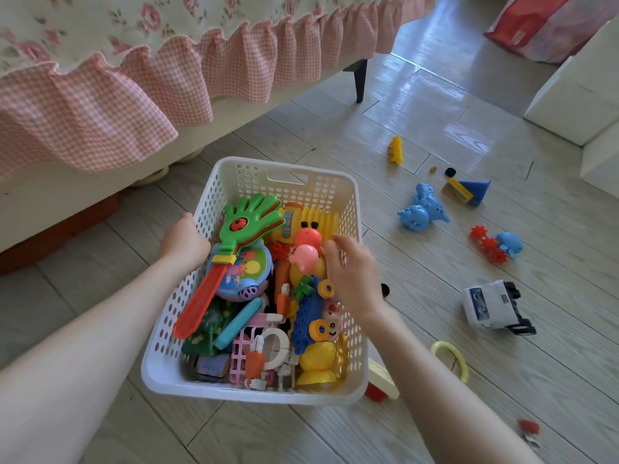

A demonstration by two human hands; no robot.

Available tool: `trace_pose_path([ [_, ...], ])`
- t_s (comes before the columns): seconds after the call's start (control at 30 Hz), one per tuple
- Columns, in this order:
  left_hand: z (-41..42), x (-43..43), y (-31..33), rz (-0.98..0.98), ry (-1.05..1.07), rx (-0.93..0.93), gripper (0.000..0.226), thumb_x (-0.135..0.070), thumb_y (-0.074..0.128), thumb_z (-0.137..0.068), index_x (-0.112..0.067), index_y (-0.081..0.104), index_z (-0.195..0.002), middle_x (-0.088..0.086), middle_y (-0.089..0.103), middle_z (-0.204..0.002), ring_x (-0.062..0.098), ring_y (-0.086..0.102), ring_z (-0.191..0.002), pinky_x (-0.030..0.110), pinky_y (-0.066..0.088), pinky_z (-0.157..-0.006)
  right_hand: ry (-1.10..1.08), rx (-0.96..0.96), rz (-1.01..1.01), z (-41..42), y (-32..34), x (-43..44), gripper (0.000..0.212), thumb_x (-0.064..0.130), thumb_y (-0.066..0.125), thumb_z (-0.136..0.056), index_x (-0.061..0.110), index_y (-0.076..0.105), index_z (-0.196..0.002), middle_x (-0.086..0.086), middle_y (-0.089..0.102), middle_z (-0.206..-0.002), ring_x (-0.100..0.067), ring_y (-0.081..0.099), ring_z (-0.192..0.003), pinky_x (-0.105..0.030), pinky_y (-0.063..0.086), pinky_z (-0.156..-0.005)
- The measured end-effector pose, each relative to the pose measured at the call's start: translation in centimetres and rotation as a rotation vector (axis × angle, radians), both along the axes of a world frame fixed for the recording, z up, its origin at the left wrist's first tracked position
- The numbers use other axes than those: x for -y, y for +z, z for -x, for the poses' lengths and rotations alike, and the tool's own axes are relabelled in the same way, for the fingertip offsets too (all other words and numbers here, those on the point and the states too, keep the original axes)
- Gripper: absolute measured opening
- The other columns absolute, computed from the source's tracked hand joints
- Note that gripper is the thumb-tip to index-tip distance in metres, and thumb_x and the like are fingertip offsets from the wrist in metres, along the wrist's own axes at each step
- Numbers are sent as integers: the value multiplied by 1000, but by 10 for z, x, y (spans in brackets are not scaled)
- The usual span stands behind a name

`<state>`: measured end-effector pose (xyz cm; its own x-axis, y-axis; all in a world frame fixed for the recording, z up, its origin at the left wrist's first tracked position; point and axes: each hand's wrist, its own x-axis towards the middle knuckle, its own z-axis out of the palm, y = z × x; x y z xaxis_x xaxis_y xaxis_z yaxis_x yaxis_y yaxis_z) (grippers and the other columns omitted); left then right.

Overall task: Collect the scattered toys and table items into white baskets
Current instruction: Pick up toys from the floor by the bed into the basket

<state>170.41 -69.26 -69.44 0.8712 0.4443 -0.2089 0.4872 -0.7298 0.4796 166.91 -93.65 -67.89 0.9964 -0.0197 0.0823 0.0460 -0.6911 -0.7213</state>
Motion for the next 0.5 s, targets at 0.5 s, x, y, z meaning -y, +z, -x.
trace_pose_path([
  [0.5, -2, -1, -1, -7, 5, -5, 22, 4, 43, -85, 5, 45, -107, 28, 54, -113, 42, 53, -102, 44, 44, -79, -307, -463, 221, -6, -98, 90, 28, 14, 56, -90, 10, 54, -118, -17, 49, -113, -33, 53, -94, -36, 43, -80],
])
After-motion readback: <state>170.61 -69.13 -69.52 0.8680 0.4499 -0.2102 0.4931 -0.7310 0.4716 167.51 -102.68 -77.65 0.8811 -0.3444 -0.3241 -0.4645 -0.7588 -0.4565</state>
